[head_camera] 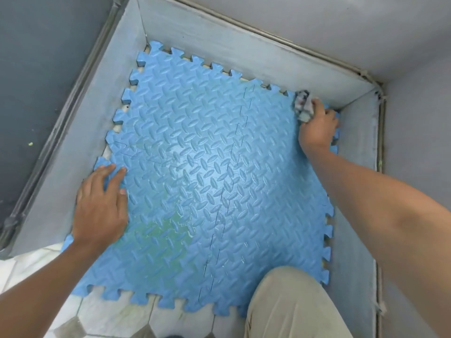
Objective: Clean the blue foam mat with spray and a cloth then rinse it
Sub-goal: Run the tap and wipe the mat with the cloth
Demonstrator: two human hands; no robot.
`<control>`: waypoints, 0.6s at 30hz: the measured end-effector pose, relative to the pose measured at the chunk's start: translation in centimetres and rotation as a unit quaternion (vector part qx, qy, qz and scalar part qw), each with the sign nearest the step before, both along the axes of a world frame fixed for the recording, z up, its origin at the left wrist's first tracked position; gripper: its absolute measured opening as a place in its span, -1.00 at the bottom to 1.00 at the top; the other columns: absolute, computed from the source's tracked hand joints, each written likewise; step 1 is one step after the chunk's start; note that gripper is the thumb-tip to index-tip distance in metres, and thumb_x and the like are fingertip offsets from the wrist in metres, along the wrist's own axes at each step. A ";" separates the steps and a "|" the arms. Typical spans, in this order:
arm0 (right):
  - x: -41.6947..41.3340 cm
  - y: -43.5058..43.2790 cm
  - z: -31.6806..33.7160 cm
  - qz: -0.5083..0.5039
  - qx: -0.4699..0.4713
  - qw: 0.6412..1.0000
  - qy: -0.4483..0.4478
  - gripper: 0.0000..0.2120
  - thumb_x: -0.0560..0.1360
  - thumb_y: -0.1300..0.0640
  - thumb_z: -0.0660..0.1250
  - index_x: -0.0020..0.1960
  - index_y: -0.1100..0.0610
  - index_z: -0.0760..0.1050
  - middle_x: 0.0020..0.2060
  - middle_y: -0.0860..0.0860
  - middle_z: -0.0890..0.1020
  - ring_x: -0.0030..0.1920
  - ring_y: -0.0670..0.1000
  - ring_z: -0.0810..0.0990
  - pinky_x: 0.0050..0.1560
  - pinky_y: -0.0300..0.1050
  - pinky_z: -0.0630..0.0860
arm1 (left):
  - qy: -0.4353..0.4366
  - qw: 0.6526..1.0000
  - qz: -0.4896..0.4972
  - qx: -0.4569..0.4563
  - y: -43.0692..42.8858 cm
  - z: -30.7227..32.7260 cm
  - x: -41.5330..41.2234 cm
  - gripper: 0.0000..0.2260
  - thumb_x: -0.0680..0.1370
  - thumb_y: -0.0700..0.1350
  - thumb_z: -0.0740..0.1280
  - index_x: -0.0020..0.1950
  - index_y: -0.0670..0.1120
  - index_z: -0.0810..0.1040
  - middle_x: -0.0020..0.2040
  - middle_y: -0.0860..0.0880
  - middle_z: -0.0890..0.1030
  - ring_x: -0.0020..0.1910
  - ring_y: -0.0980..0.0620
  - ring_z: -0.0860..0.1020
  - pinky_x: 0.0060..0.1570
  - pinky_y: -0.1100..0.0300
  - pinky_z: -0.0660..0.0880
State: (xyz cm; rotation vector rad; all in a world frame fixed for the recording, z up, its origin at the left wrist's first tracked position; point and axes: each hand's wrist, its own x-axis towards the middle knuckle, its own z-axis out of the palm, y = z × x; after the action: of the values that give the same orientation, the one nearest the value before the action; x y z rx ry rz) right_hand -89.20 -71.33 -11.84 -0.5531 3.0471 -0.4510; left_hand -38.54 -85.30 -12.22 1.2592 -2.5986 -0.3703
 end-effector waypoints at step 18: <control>19.7 -19.5 1.6 0.250 -0.083 0.962 -0.066 -0.47 0.49 0.15 0.35 0.45 -0.05 0.43 0.26 0.16 0.47 0.19 0.23 0.43 0.18 0.11 0.46 | -0.015 1.000 0.009 0.002 0.2 0.0 0.0 -0.58 0.61 -0.11 0.10 0.43 -0.18 0.44 0.39 -0.21 0.41 0.37 -0.27 0.36 0.35 -0.14 0.28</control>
State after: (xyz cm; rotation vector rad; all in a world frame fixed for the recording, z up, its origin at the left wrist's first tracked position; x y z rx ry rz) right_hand -69.45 -90.84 -10.27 -1.2017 2.6169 -0.6828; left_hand -38.53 -85.14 -12.23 1.2992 -2.6108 -0.3558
